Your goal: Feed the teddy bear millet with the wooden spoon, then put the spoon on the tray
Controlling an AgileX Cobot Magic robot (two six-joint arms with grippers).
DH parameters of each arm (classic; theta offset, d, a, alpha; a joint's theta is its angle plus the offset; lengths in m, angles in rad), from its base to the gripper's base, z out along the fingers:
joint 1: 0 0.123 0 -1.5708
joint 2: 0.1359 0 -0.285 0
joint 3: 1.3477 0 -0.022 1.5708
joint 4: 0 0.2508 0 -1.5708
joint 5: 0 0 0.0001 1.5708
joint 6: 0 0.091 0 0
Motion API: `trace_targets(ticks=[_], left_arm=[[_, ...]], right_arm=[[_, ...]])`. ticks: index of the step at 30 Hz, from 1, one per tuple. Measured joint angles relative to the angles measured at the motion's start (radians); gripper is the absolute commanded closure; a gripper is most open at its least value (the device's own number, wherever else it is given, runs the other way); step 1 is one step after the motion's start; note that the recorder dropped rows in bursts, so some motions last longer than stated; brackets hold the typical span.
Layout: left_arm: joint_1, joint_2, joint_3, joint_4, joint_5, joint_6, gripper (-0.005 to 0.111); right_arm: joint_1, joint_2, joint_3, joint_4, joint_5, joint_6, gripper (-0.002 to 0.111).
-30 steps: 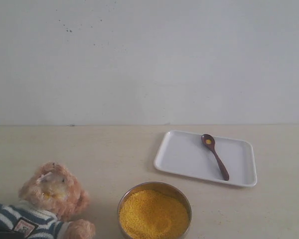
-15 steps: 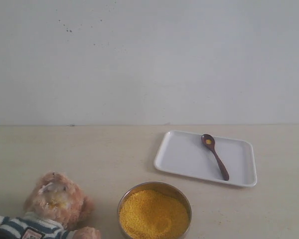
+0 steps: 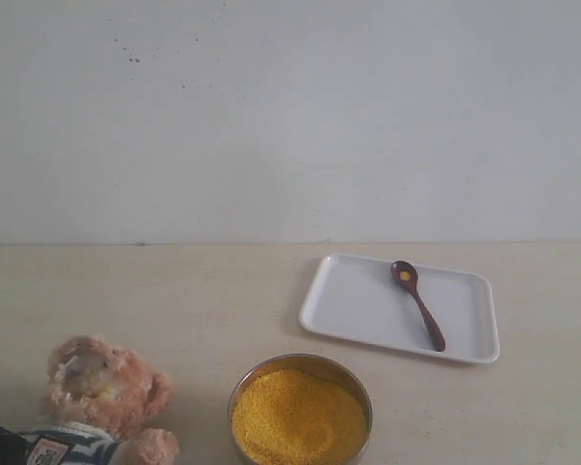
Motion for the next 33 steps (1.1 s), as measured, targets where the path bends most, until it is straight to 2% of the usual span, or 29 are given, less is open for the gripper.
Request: trace_targets(ticks=[6, 9, 10, 11, 12, 14, 27, 33], left_arm=[[0.103, -0.148, 0.0, 0.038, 0.033, -0.072, 0.031], [0.137, -0.242, 0.0, -0.009, 0.111, -0.088, 0.054], [0.142, -0.261, 0.0, -0.027, 0.136, -0.088, 0.067], [0.155, -0.293, 0.0, -0.056, 0.177, -0.088, 0.075], [0.159, -0.31, 0.0, -0.067, 0.195, -0.088, 0.091], [0.162, -0.354, 0.0, -0.077, 0.226, -0.091, 0.103], [0.177, -0.648, 0.041, -0.151, 0.253, -0.114, 0.103], [0.177, -0.706, 0.043, -0.153, 0.255, -0.114, 0.103]], right_arm=[[0.0, 0.0, 0.0, 0.0, 0.002, 0.0, 0.108], [0.0, 0.0, 0.0, 0.0, 0.002, 0.0, 0.108], [0.0, 0.0, 0.0, 0.0, 0.002, 0.0, 0.108], [0.0, 0.0, 0.0, 0.0, 0.002, 0.0, 0.108], [0.0, 0.0, 0.0, 0.0, 0.002, 0.0, 0.108], [0.0, 0.0, 0.0, 0.0, 0.002, 0.0, 0.108], [0.0, 0.0, 0.0, 0.0, 0.002, 0.0, 0.108], [0.0, 0.0, 0.0, 0.0, 0.002, 0.0, 0.108]])
